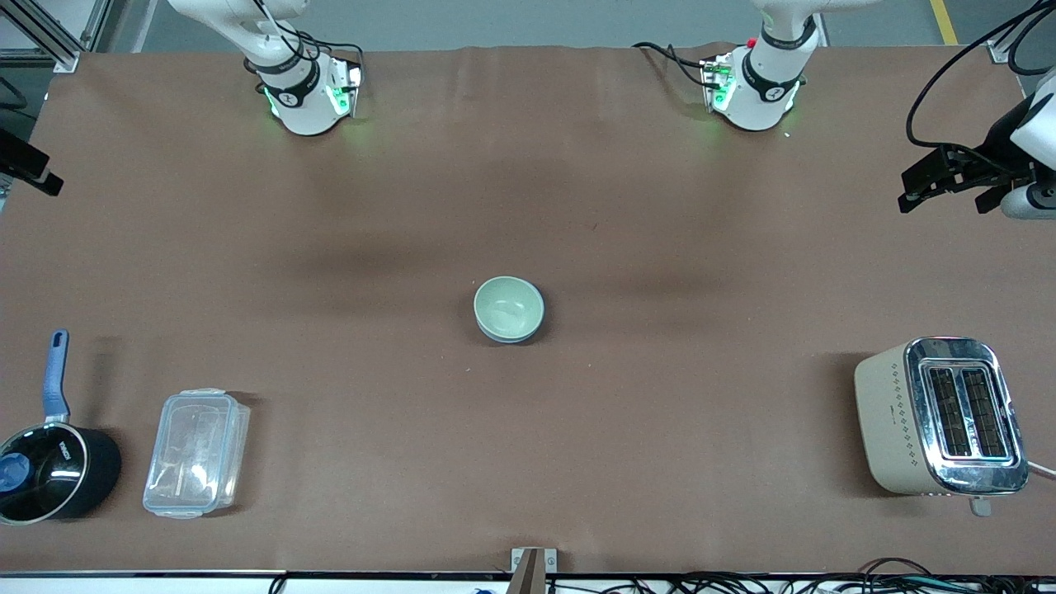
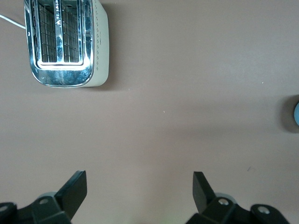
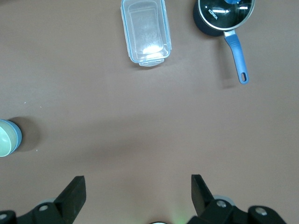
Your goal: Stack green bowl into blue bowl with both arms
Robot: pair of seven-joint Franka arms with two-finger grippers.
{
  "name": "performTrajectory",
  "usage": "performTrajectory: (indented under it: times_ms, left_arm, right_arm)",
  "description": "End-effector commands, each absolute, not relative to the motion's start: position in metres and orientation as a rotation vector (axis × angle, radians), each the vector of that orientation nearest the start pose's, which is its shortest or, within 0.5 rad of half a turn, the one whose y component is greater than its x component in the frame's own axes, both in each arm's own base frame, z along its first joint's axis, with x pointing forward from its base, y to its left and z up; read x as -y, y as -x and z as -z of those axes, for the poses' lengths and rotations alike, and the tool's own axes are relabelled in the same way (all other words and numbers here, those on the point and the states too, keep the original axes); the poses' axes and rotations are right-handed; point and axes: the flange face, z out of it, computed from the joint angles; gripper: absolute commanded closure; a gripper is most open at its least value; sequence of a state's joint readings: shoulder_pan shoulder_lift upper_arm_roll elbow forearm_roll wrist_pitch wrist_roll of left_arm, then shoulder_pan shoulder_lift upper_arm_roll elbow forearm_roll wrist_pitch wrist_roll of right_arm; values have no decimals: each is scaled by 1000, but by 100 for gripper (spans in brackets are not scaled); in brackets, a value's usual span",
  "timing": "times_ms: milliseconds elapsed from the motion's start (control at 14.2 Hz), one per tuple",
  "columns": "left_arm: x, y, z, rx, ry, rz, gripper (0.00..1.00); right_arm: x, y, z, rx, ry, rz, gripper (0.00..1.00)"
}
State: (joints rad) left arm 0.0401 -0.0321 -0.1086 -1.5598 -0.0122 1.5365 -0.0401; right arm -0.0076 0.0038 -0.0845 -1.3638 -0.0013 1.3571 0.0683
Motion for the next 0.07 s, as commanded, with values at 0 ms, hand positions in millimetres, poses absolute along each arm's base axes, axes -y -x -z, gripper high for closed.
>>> performTrajectory:
  times_ms: [0]
  left_arm:
    - [40,-537,-649,-62,3163,27,0]
  right_arm:
    - [57,-517,-688,-235,3142,-30,1]
